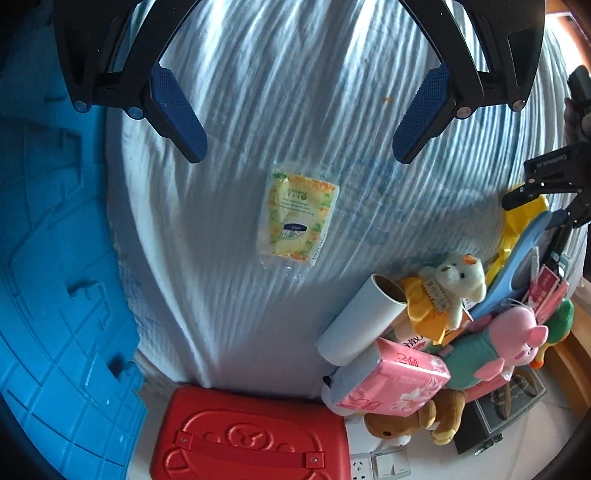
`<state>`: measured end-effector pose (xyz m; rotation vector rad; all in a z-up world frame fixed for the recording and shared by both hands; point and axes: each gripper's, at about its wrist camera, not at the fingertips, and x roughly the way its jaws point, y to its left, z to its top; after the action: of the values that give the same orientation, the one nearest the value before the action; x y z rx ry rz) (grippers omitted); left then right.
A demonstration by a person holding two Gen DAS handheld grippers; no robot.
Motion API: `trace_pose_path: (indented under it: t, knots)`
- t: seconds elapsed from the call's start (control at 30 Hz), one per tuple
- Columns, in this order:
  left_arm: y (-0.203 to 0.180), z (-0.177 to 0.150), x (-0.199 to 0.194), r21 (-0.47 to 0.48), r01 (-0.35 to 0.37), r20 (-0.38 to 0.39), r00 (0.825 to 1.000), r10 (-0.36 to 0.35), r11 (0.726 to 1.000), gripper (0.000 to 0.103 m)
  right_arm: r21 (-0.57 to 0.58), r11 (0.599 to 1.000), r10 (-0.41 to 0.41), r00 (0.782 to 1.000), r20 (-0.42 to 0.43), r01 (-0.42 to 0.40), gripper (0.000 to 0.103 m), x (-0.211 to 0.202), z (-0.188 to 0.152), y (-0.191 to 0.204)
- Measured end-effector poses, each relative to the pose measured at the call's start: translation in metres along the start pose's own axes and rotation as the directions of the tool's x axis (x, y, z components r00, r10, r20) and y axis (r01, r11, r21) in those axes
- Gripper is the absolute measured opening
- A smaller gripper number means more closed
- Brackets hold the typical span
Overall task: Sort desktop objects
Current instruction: 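Grasp the yellow duck snowball clip with the left tool while the right grasps the wipes pack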
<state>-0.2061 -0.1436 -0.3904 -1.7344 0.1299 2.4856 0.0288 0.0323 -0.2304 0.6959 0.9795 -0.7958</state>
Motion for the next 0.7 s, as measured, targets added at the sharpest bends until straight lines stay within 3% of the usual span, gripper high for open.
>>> trace_pose_path:
  t: [0.03,0.07,0.27,0.5,0.7]
  knots:
    - [0.002,0.000,0.000,-0.005,0.019,-0.003,1.000,-0.020,1.000,0.069,0.003,1.000,-0.002,1.000,-0.009,0.002,0.102,0.006,0.003,0.000]
    - [0.003,-0.001,-0.001,-0.013,0.056,-0.009,0.998,-0.056,0.998,0.054,0.012,1.000,-0.006,1.000,-0.016,0.006,0.102,0.012,0.007,-0.002]
    - [0.006,-0.030,-0.012,0.037,0.068,-0.013,0.998,-0.068,0.997,0.054,0.028,0.999,-0.026,0.998,-0.051,0.028,0.101,0.036,0.018,-0.001]
    - [0.023,-0.074,-0.032,-0.007,0.079,-0.014,0.997,-0.079,0.997,0.054,0.012,0.999,-0.037,0.997,-0.062,0.038,0.100,0.052,0.023,0.009]
    - [0.031,-0.091,-0.044,-0.005,0.063,-0.017,0.998,-0.064,0.998,0.054,0.028,0.999,-0.029,0.997,-0.065,0.030,0.092,0.062,0.021,0.008]
